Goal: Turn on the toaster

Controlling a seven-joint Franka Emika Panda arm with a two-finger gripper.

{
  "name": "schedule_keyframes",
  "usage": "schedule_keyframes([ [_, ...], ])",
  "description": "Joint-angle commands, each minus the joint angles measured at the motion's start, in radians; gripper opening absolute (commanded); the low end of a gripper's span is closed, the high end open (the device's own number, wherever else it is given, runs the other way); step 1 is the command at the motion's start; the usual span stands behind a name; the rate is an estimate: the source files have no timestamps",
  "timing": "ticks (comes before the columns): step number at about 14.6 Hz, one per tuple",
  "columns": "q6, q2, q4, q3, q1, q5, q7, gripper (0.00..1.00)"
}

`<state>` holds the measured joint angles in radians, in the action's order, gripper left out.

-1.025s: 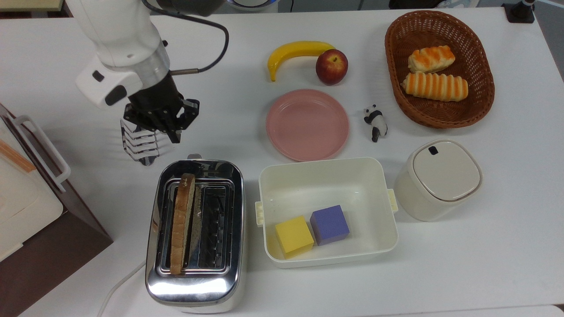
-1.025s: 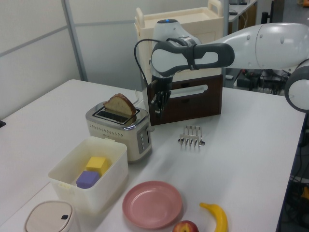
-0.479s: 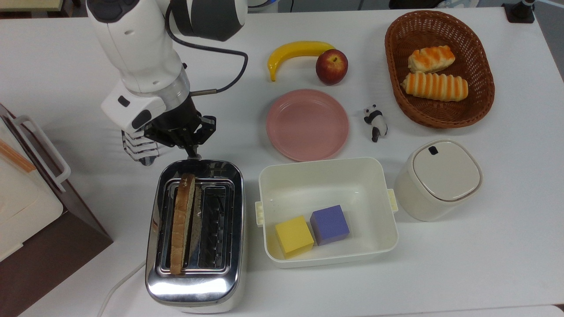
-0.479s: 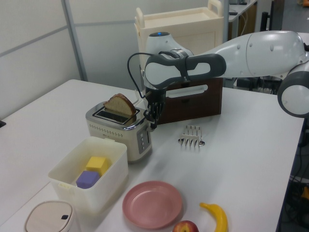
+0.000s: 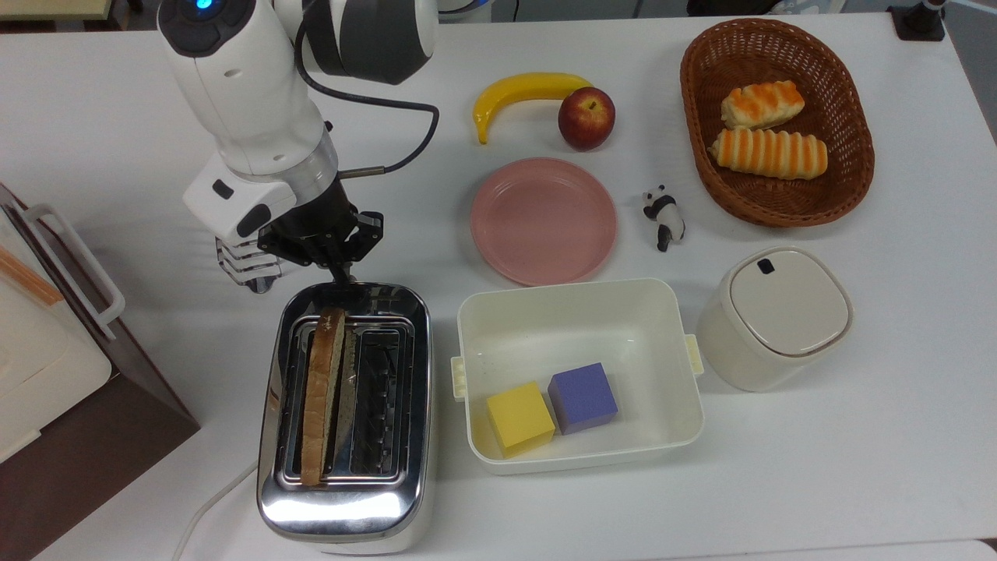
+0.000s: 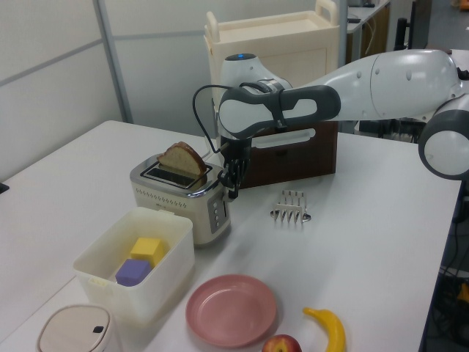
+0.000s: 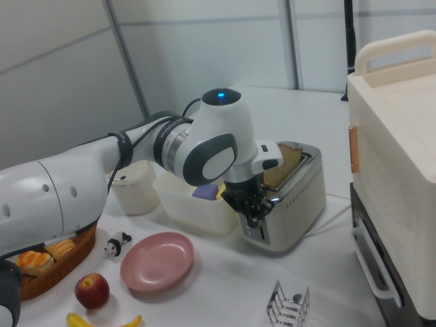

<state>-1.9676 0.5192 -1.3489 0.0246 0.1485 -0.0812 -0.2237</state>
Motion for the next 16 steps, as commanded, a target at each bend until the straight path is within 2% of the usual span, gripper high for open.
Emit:
schedule_keyframes([
  [1, -0.080, 0.004, -0.047, -0.009, -0.012, -0.011, 0.006, 0.00],
  [16, -0.085, 0.019, -0.076, -0.009, -0.012, 0.000, -0.005, 0.00],
])
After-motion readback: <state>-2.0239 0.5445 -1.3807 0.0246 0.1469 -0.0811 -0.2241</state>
